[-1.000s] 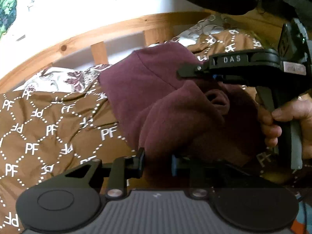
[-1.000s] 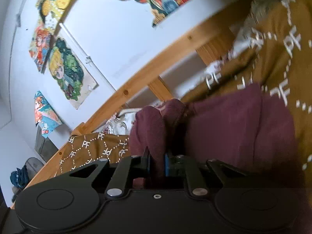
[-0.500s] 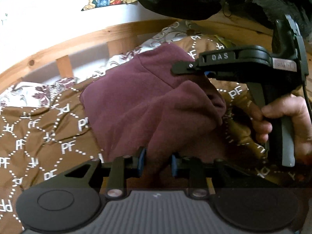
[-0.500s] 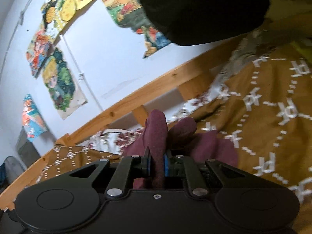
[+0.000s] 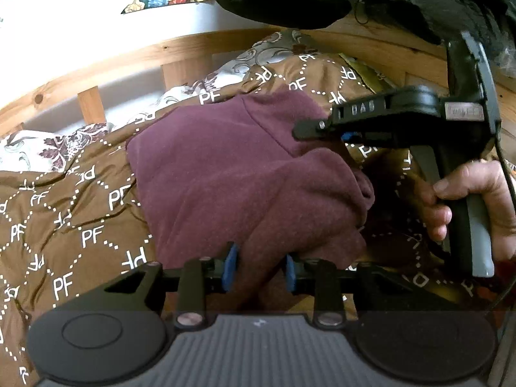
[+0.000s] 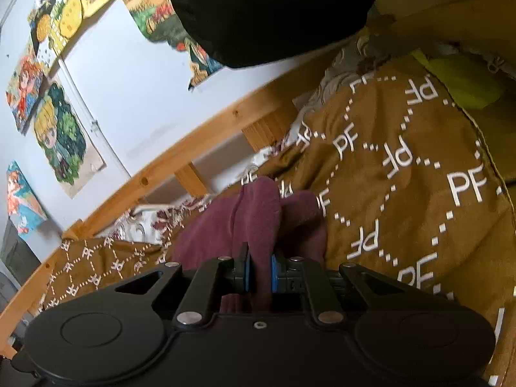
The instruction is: Fold small clothes
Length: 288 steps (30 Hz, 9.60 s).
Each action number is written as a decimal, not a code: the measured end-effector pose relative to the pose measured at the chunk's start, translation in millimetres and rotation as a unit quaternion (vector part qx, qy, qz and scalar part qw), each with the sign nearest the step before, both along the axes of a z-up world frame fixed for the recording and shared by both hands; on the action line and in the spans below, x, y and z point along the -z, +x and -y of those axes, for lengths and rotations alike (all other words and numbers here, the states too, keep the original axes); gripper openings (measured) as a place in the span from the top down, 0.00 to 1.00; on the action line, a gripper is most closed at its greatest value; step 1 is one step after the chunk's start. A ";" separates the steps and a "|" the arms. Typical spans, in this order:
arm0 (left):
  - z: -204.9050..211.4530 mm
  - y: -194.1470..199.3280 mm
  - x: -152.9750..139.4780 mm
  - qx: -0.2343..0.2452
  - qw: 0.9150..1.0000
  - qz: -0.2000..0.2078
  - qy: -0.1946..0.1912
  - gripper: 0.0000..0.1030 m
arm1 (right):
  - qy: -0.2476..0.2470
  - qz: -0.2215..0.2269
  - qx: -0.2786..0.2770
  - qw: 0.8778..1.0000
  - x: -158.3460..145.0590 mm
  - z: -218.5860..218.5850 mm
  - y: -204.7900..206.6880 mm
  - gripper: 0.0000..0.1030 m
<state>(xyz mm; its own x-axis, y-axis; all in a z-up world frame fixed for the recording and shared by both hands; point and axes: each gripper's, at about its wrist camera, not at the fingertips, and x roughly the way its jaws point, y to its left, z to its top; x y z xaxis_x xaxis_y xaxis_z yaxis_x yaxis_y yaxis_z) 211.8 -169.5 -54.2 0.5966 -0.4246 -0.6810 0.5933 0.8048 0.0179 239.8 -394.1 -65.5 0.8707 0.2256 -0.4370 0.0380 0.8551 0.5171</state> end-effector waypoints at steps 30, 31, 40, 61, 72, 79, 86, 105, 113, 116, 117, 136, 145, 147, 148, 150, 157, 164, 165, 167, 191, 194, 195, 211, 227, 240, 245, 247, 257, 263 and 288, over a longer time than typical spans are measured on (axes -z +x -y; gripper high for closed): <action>-76.1 61.2 31.9 -0.209 0.953 -0.177 -0.126 0.01 | -0.103 -0.096 -0.068 0.988 -0.2 -40.5 -26.5 0.01; -77.8 59.4 34.8 -0.209 0.952 -0.180 -0.129 0.01 | -0.105 -0.110 -0.076 0.985 5.6 -40.7 -24.2 0.01; -93.0 54.4 57.8 -0.204 0.944 -0.202 -0.166 0.00 | -0.099 -0.107 -0.093 0.985 16.7 -42.8 -21.5 0.01; -89.8 50.7 68.4 -0.191 0.947 -0.187 -0.178 0.00 | -0.239 0.111 -0.061 0.963 -6.1 -73.7 -17.0 0.88; -89.4 49.0 68.9 -0.195 0.947 -0.185 -0.176 0.00 | -0.154 0.043 0.042 0.986 10.1 -24.4 2.1 0.88; -85.5 46.8 69.3 -0.199 0.949 -0.177 -0.170 0.00 | -0.040 0.029 0.059 0.997 31.6 15.2 10.7 0.79; -88.1 48.4 69.8 -0.193 0.949 -0.182 -0.171 0.00 | -0.006 0.040 0.028 0.999 33.2 16.0 18.9 0.51; -87.4 49.0 70.3 -0.192 0.950 -0.178 -0.173 0.00 | 0.001 0.036 -0.012 0.999 50.9 12.0 50.8 0.51; -85.8 46.8 70.5 -0.195 0.949 -0.175 -0.174 0.00 | 0.006 0.038 -0.016 0.999 53.0 14.6 50.0 0.49; -85.1 46.5 70.6 -0.197 0.949 -0.173 -0.174 0.00 | 0.008 0.039 -0.017 0.999 53.4 14.7 50.1 0.48; -85.2 46.5 70.6 -0.197 0.949 -0.173 -0.174 0.00 | 0.009 0.040 -0.018 0.999 53.7 14.9 50.1 0.48; -67.8 65.1 48.6 -0.130 0.974 -0.131 -0.129 0.01 | -0.014 0.026 -0.016 0.999 50.6 6.5 55.4 0.57; -74.1 73.8 59.4 -0.120 0.955 -0.206 -0.178 0.33 | -0.011 0.028 -0.018 0.999 46.5 2.1 54.5 0.72; -72.2 66.5 53.4 -0.119 0.960 -0.189 -0.171 0.40 | -0.025 0.036 -0.019 0.999 41.9 -4.5 52.5 0.76; -72.8 60.8 49.1 -0.117 0.963 -0.176 -0.167 0.43 | -0.032 0.040 -0.020 0.998 39.0 -7.7 51.5 0.77; -74.1 48.9 39.2 -0.109 0.970 -0.149 -0.161 0.47 | -0.051 0.054 -0.026 0.997 31.6 -17.2 48.0 0.79; -105.3 17.8 10.1 -0.122 0.985 -0.046 -0.114 0.49 | -0.067 0.107 -0.073 0.989 -5.4 -62.5 28.4 0.81; -163.8 32.3 -0.7 -0.176 0.977 -0.016 -0.117 0.49 | -0.100 0.136 -0.125 0.978 -39.7 -129.6 50.8 0.81; -172.6 37.2 1.0 -0.187 0.974 -0.021 -0.125 0.49 | -0.102 0.134 -0.131 0.977 -41.4 -139.3 60.2 0.81; -189.2 47.5 7.0 -0.209 0.968 -0.032 -0.139 0.48 | -0.100 0.122 -0.140 0.978 -41.8 -155.7 80.7 0.81; -208.3 59.4 16.4 -0.279 0.948 -0.069 -0.140 0.03 | -0.117 -0.012 -0.042 0.992 0.1 -159.7 107.1 0.22; -211.1 52.0 6.9 -0.286 0.947 -0.056 -0.137 0.01 | -0.120 0.006 -0.046 0.992 -10.5 -160.8 90.8 0.11; -211.1 49.3 2.7 -0.290 0.946 -0.051 -0.132 0.01 | -0.121 0.014 -0.047 0.991 -14.5 -162.0 84.1 0.06; -211.0 -41.5 -53.9 -0.289 0.953 0.060 -0.064 0.01 | -0.143 0.104 -0.035 0.984 -76.0 -184.7 -69.7 0.01; -230.0 -119.1 -45.3 -0.284 0.953 0.103 -0.032 0.01 | -0.157 0.108 -0.050 0.980 -64.5 -206.3 -172.9 0.01; -229.4 -124.6 -16.8 -0.272 0.960 0.071 -0.022 0.01 | -0.179 0.066 -0.050 0.980 -40.2 -221.0 -191.1 0.01; -232.1 -121.4 -12.3 -0.276 0.959 0.057 -0.035 0.01 | -0.174 0.055 -0.047 0.982 -36.3 -219.4 -186.9 0.01; -233.1 -120.9 -11.0 -0.279 0.958 0.051 -0.040 0.01 | -0.175 0.052 -0.047 0.982 -35.3 -219.5 -186.2 0.01; -235.9 -120.0 -12.0 -0.289 0.955 0.037 -0.053 0.01 | -0.176 0.049 -0.048 0.982 -34.8 -220.1 -185.0 0.01; -235.6 -119.7 -12.0 -0.291 0.955 0.035 -0.053 0.01 | -0.176 0.048 -0.048 0.982 -34.6 -219.5 -185.0 0.01; -234.0 -121.2 -11.8 -0.294 0.954 0.035 -0.052 0.01 | -0.175 0.042 -0.041 0.983 -33.7 -219.5 -183.2 0.01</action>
<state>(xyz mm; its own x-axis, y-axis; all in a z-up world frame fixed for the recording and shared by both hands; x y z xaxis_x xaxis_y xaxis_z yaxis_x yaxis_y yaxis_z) 90.6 64.6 -42.4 0.7952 -0.0656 -0.6028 0.0390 0.9976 -0.0571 56.5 -174.7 -31.8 0.8923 0.1454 -0.4274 -0.0687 0.9794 0.1898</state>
